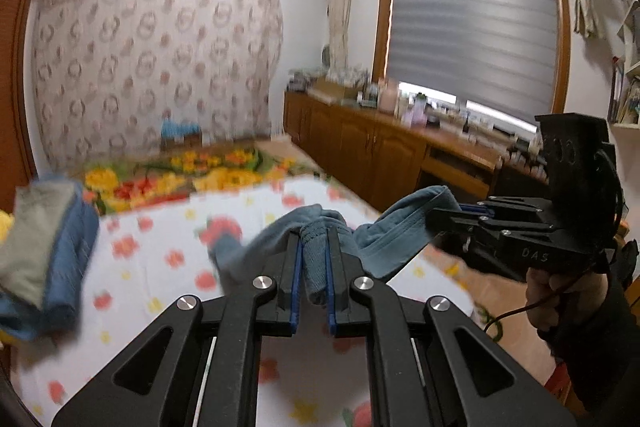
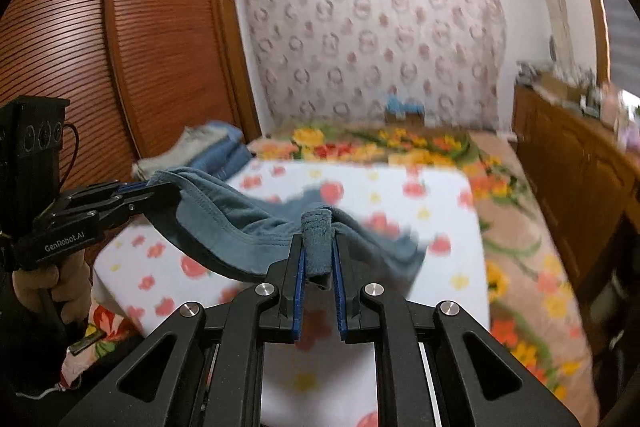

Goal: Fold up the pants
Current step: 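Lift the hem with the left tool while the right tool grasps it too, then carry the lifted hem with both tools over the shorts toward the waistband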

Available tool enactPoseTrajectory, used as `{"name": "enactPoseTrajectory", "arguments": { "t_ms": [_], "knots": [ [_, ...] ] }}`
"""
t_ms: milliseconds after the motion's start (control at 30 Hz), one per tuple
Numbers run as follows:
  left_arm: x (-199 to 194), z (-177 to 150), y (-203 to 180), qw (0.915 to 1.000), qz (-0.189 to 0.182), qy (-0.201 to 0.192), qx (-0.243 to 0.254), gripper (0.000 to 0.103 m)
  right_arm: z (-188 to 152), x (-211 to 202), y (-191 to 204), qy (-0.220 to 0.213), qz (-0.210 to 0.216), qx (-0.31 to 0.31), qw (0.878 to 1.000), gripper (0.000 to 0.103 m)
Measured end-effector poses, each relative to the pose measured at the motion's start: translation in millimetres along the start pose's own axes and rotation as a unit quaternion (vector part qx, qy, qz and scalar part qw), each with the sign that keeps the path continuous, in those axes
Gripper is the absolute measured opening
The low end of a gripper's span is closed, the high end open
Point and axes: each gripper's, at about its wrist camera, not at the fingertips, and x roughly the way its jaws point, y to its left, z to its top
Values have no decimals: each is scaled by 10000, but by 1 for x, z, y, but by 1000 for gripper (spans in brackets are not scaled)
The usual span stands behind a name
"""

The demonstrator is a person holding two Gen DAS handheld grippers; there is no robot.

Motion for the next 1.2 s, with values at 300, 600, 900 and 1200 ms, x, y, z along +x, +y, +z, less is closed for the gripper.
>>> {"name": "enactPoseTrajectory", "arguments": {
  "t_ms": [300, 600, 900, 1200],
  "knots": [
    [-47, 49, 8, 9972, 255, -669, 204, 10, 63, -42, 27, -722, 152, -394, 9965, 12],
    [-9, 51, 58, 9973, 610, -388, 129, 10, 75, 17, 14, -362, 375, -515, 9973, 12],
    [-4, 94, 97, 9898, 1190, -669, 418, 10, 160, 76, -10, -486, 328, -498, 9970, 12],
    [14, 33, 119, 9932, 1146, -14, 224, 10, 105, 133, 7, 253, 325, -585, 9974, 12]
  ]
}}
